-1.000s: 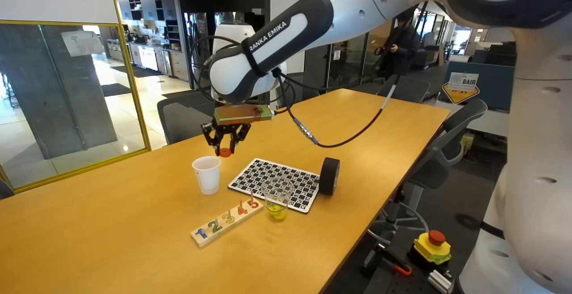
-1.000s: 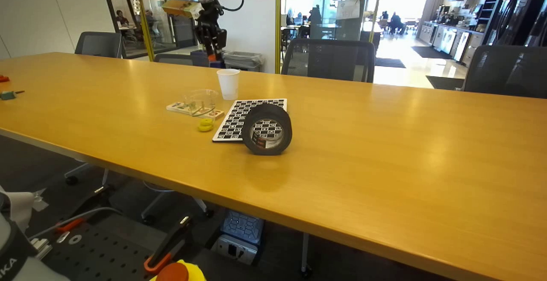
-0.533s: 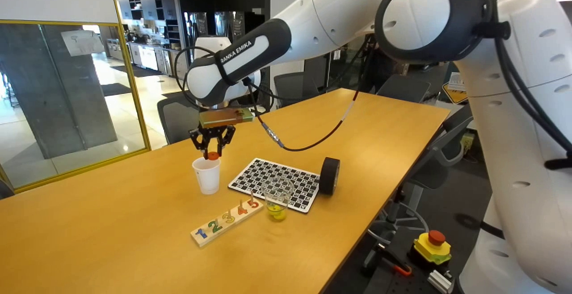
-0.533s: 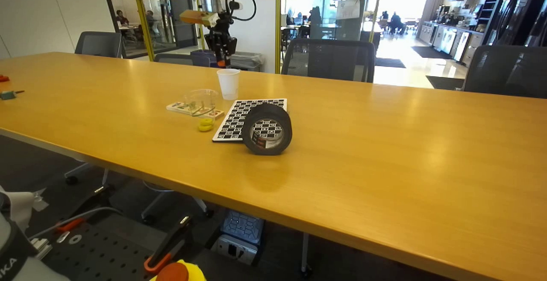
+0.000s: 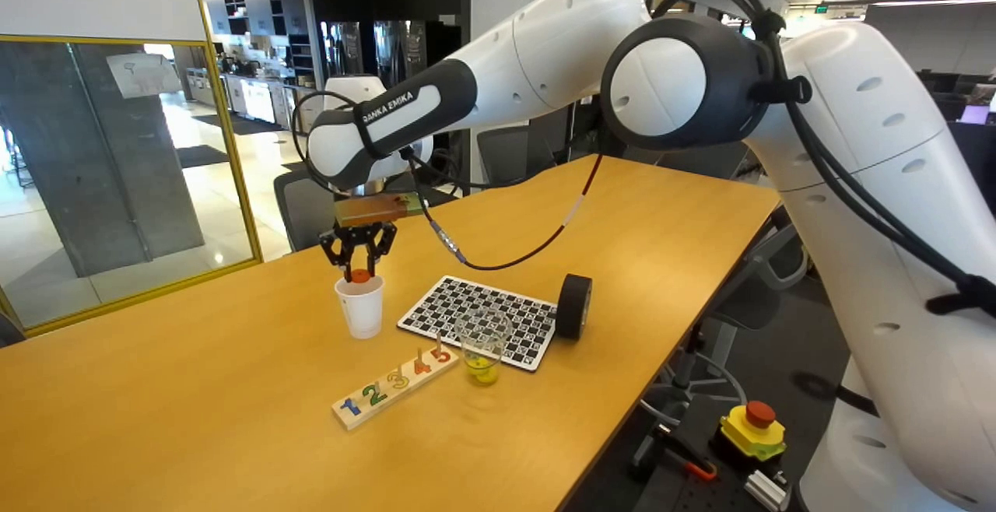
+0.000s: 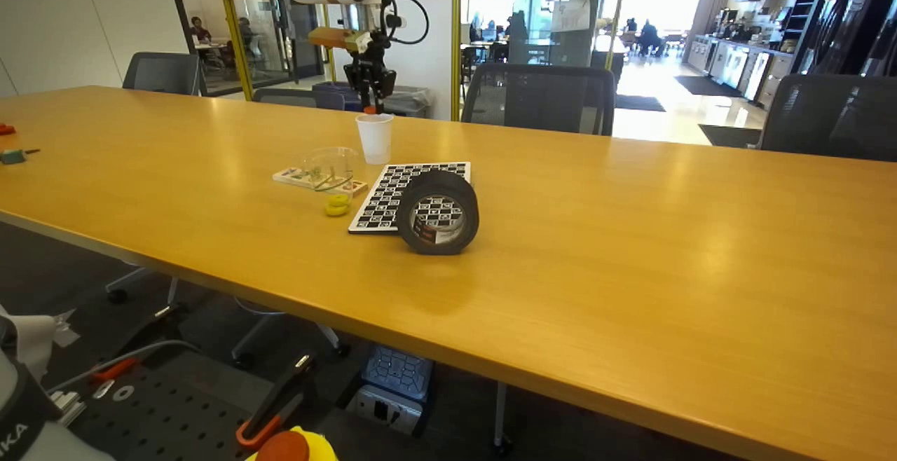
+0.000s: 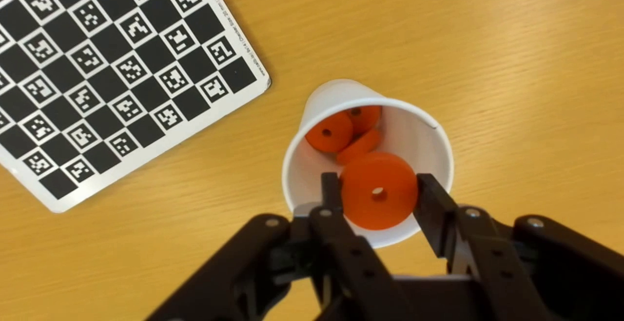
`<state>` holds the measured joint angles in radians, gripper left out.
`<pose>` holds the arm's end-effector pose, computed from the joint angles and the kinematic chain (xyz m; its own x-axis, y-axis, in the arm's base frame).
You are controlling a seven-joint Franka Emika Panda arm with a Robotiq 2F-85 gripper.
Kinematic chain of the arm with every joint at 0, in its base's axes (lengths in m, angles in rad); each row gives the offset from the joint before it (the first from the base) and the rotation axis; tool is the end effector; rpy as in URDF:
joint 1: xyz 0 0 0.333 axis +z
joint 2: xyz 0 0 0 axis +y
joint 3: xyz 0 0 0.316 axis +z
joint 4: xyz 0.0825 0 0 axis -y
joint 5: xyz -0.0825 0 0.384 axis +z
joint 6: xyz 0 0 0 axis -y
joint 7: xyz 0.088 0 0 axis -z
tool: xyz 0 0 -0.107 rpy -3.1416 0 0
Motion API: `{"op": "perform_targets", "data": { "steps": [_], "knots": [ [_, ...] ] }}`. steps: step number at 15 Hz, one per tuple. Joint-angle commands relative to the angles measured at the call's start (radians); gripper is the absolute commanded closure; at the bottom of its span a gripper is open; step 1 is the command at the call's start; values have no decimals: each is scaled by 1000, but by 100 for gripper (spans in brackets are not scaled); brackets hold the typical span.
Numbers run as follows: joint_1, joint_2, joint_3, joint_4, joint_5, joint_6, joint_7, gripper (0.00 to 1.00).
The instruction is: Put the orange circles inside the white cup and the yellow circles in the transparent cup.
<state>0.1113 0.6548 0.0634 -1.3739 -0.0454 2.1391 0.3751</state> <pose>0.7288 0.1165 0.3417 0.9756 -0.1931 0.1045 -0.1900 -0.9810 -0.0388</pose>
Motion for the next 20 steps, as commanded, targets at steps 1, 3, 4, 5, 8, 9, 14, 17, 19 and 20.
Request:
{"op": "perform_targets", "data": {
  "steps": [1, 3, 4, 5, 8, 9, 14, 17, 19, 20],
  "knots": [
    [11, 35, -16, 86, 37, -73, -31, 33],
    [16, 14, -22, 75, 27, -120, -30, 26],
    [18, -13, -26, 48, 18, -139, -30, 19],
    [18, -37, -28, 23, 14, -151, -31, 10],
    [16, -176, -33, -111, -6, -221, -74, 0],
    [16, -218, -34, -146, -14, -249, -90, 0],
    [0, -463, -19, -392, -40, -314, -201, 0],
    [-5, -605, -14, -549, -48, -290, -226, 0],
    [-11, -700, -12, -655, -49, -275, -243, 0],
    [-13, -748, -11, -709, -51, -263, -252, 0]
  ]
}}
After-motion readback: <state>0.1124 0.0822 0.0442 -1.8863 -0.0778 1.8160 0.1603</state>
